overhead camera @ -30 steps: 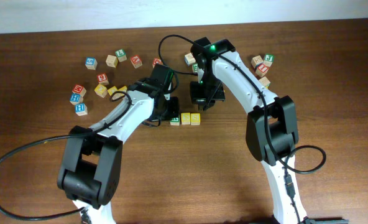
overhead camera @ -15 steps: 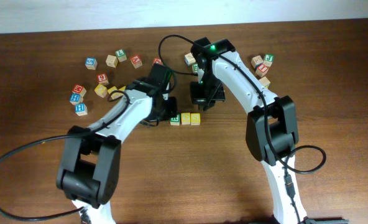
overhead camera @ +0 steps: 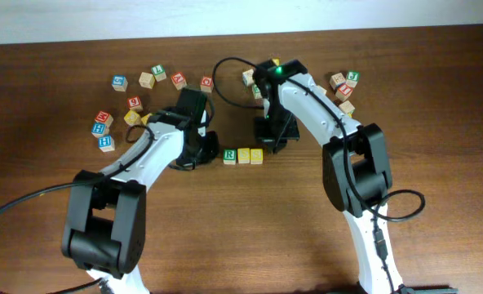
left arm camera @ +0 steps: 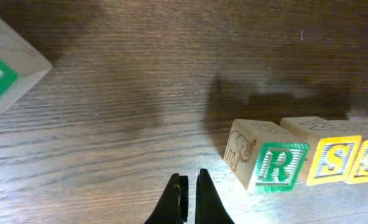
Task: Spell out RSS
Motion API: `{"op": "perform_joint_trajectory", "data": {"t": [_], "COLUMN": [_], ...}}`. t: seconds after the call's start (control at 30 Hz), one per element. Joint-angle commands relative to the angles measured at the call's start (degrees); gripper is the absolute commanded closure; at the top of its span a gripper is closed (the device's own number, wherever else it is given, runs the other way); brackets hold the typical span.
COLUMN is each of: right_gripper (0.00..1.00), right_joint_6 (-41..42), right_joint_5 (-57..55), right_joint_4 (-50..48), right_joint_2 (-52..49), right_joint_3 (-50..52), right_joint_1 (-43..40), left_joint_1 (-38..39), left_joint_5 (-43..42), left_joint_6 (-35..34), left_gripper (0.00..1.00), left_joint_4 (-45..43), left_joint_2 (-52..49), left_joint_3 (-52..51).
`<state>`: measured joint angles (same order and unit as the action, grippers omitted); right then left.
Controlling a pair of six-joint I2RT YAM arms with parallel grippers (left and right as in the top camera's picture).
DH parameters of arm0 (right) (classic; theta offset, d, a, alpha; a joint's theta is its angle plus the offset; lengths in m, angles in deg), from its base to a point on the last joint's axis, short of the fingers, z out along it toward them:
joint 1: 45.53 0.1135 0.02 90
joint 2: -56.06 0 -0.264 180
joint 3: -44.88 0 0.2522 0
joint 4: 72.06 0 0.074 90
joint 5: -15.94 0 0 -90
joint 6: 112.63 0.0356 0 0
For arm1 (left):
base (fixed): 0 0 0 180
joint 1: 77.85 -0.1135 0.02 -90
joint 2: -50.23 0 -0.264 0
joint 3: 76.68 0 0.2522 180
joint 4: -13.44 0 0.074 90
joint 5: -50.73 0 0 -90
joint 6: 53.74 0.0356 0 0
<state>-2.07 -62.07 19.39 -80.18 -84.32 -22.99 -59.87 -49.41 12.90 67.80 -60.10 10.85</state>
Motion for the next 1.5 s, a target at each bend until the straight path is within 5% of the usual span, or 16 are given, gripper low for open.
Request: {"op": "perform_joint_trajectory", "data": {"t": [0.0, 1.17, 1.47], "right_gripper": [0.96, 0.96, 0.96], "right_joint_6": [-0.2, -0.2, -0.2], "right_joint_5": [1.8, 3.0, 2.6], "right_joint_4": [-1.7, -5.8, -0.1], "right_joint_2": [-0.2, -0.2, -0.2], "right_joint_3": [2.2, 5.4, 4.0], "right_joint_1": [0.5, 1.5, 1.1], "left_joint_1": [0.0, 2.7, 0.1], "left_joint_5": [-1.7, -4.2, -2.0], "left_joint_6": [0.2, -1.4, -1.4], "left_gripper": [1.00, 1.00, 1.00], "left_joint_4": [-2.3, -8.1, -4.1], "left_joint_2": [0.0, -4.4, -4.0], "left_joint_3": [-1.6, -1.6, -0.2]}}
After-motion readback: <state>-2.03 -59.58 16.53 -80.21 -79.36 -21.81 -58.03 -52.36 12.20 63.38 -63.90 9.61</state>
